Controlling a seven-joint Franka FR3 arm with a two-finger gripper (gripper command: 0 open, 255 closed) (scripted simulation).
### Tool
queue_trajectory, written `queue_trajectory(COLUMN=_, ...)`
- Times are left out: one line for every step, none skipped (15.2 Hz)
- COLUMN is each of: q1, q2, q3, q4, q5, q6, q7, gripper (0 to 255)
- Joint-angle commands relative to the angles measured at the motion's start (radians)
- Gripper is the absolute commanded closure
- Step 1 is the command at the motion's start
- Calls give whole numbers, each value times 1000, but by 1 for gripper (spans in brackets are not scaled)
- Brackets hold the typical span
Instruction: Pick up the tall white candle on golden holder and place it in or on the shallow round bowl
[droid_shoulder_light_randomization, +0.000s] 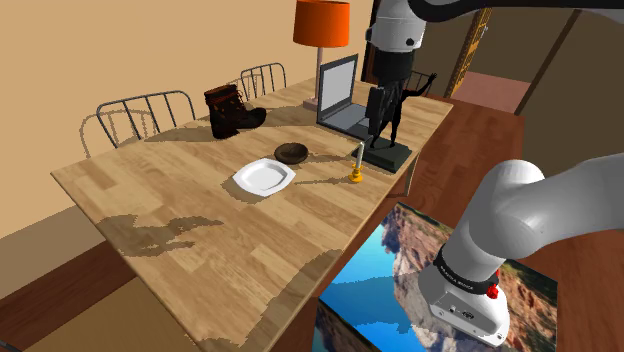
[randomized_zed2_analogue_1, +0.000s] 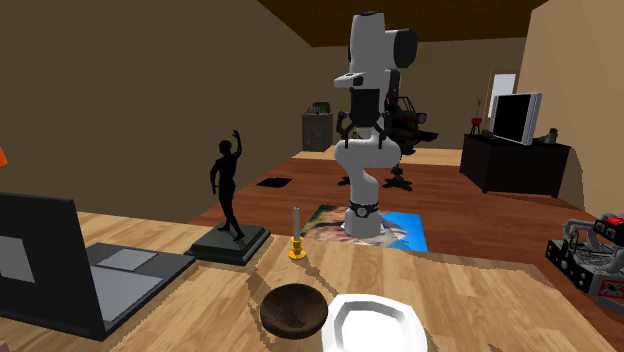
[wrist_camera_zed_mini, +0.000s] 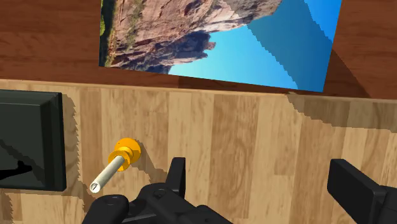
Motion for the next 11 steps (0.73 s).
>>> queue_trajectory(q1=0, q2=0, q3=0, q4=0, q5=0, q6=0, q7=0, gripper=0)
queue_trajectory(q1=-6, q2=34, q3=-3, q4=-2, q5=-13, q6=20, q7=-5, gripper=0)
queue_trajectory(q1=-12, q2=69, q3=-7, q4=-2, q5=-25, q6=41, q7=-10, gripper=0)
queue_trajectory(q1=-19, q2=105, q3=-10, q4=-2, q5=-38, q6=61, q7=-15, gripper=0)
queue_trajectory(q1=-25, q2=141, q3=-13, q4=0, q5=-51, q6=80, q7=-19, gripper=0)
queue_trajectory(q1=-32, q2=178, q3=-16, q4=2, q5=-64, q6=100, q7=-23, gripper=0)
queue_trajectory(q1=-39, q2=215, q3=-19, q4=6, q5=-77, q6=119, q7=-26, gripper=0)
queue_trajectory(q1=-45, q2=253, q3=-22, q4=11, q5=-90, q6=137, q7=-28, gripper=0)
queue_trajectory(q1=-52, q2=292, q3=-25, q4=17, q5=-103, q6=155, q7=-30, gripper=0)
queue_trajectory(q1=-59, q2=331, q3=-28, q4=24, q5=-116, q6=172, q7=-32, gripper=0)
queue_trajectory(q1=-66, q2=370, q3=-31, q4=32, q5=-130, q6=189, q7=-33, gripper=0)
